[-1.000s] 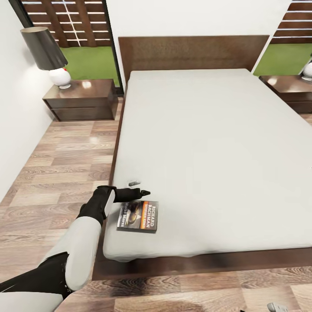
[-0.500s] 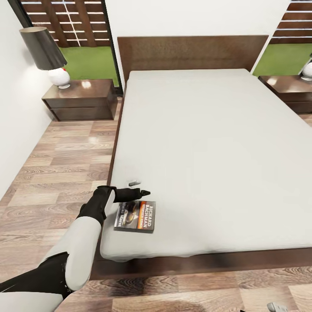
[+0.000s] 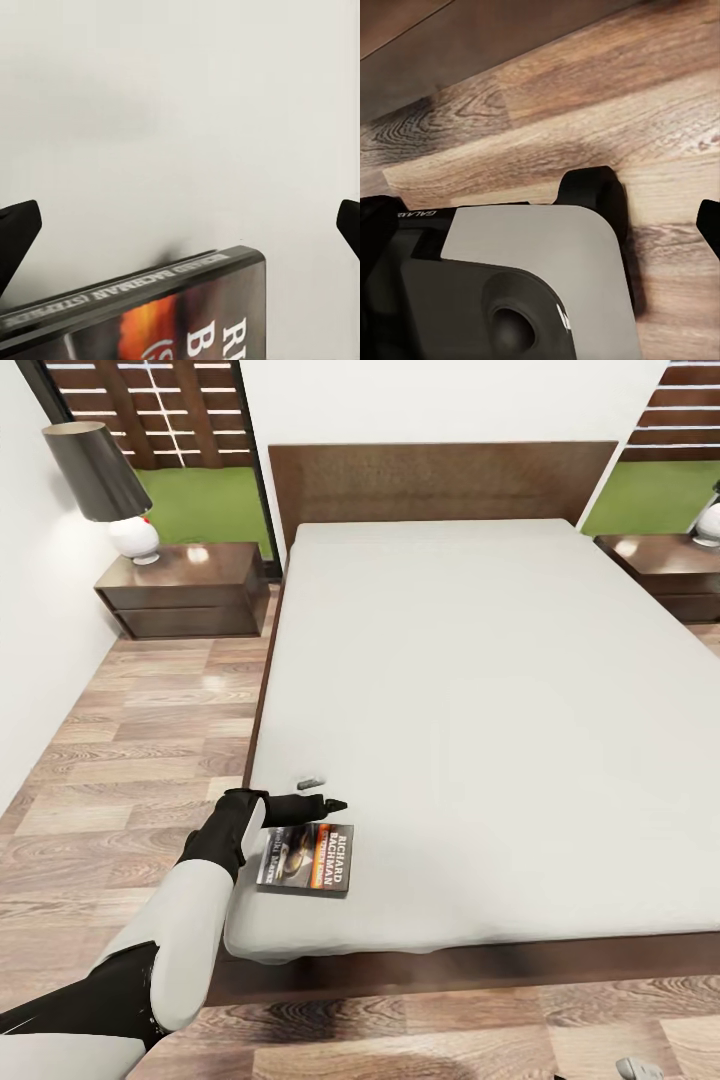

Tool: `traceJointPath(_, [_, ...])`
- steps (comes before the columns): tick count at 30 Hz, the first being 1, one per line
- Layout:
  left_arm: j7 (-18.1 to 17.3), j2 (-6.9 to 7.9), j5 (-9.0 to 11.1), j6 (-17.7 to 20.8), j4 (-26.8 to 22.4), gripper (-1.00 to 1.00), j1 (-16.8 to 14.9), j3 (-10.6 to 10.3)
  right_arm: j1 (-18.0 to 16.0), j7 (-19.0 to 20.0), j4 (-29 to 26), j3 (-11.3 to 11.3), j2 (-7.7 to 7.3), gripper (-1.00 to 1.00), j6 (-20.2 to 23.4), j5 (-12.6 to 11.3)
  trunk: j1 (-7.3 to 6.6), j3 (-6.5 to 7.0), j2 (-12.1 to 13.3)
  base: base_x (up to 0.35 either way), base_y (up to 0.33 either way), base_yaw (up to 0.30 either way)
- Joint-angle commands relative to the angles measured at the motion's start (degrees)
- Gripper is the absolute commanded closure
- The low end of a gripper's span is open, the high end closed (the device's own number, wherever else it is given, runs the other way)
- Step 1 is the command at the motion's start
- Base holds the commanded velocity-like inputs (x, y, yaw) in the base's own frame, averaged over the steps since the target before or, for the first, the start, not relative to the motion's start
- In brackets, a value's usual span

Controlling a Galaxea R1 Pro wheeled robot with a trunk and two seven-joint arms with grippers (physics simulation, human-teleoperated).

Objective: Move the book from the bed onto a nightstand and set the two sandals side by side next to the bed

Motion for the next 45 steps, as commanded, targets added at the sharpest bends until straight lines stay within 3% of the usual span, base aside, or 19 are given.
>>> traceJointPath(1, [-0.4,-0.09,-0.8,0.4,0.0,-1.00,0.0,0.4,0.0,0.1,0.0,0.5,-0.02,-1.00,-0.2,-0.4,0.00,-0.04,0.0,-0.041,0.000,0.000])
traceJointPath(10, [-0.4,-0.09,-0.8,0.4,0.0,-1.00,0.0,0.4,0.0,0.1,0.0,0.5,-0.02,-1.00,-0.2,-0.4,0.00,-0.04,0.0,-0.154,0.000,0.000])
traceJointPath(45, [-0.4,-0.09,-0.8,0.4,1.8,-1.00,0.0,0.2,0.0,0.1,0.0,0.5,-0.02,-1.00,-0.2,-0.5,0.00,-0.04,0.0,-0.002,-0.041,0.000])
